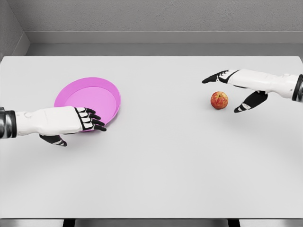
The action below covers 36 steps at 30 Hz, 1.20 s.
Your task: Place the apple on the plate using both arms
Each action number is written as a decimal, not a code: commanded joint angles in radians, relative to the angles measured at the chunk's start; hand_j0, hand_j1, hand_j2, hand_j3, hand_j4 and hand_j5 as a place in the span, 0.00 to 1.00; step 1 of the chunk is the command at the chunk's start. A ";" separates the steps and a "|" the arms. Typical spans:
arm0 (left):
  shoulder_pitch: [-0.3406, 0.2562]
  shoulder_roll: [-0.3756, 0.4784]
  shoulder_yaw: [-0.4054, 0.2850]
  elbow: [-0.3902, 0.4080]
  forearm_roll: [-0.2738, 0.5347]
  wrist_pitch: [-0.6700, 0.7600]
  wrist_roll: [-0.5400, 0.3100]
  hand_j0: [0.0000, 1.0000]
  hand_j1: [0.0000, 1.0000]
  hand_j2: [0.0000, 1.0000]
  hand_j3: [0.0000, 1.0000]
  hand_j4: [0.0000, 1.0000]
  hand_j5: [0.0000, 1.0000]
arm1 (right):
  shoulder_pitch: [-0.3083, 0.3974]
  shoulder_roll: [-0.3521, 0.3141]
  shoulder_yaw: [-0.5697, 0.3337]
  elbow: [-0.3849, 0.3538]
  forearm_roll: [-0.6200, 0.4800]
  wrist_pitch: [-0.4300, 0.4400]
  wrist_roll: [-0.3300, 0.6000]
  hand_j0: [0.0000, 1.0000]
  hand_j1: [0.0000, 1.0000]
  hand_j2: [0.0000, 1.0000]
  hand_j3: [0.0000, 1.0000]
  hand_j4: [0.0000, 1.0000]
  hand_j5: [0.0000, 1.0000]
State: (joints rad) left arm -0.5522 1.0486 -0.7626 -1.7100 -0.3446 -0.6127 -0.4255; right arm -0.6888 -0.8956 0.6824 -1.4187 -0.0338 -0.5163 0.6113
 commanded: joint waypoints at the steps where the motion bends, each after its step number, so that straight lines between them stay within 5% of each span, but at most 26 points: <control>1: 0.000 -0.002 0.000 0.001 0.006 0.002 -0.004 1.00 1.00 1.00 1.00 1.00 1.00 | 0.000 0.011 0.008 0.027 0.014 0.004 0.000 1.00 1.00 1.00 1.00 1.00 1.00; 8: 0.000 -0.007 0.000 0.001 0.006 0.002 -0.006 1.00 1.00 1.00 1.00 1.00 1.00 | -0.043 0.035 0.089 0.087 0.015 0.001 0.000 1.00 1.00 1.00 1.00 1.00 1.00; 15: -0.002 -0.009 0.000 0.003 0.006 0.002 -0.006 1.00 1.00 1.00 1.00 1.00 1.00 | -0.054 0.055 0.091 0.116 0.017 -0.002 0.000 1.00 1.00 1.00 1.00 1.00 1.00; 27: -0.002 -0.019 0.000 0.012 -0.004 0.002 -0.007 1.00 1.00 1.00 1.00 1.00 1.00 | -0.074 0.129 0.098 0.277 0.061 -0.050 0.000 1.00 1.00 1.00 1.00 1.00 1.00; 36: -0.002 -0.032 0.000 0.012 -0.011 0.002 -0.019 1.00 1.00 1.00 1.00 1.00 1.00 | -0.080 0.144 0.098 0.302 0.080 -0.053 0.000 1.00 1.00 1.00 1.00 1.00 1.00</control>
State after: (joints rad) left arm -0.5538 1.0170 -0.7628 -1.6981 -0.3609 -0.6128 -0.4428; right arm -0.7685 -0.7550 0.7818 -1.1259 0.0470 -0.5686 0.6112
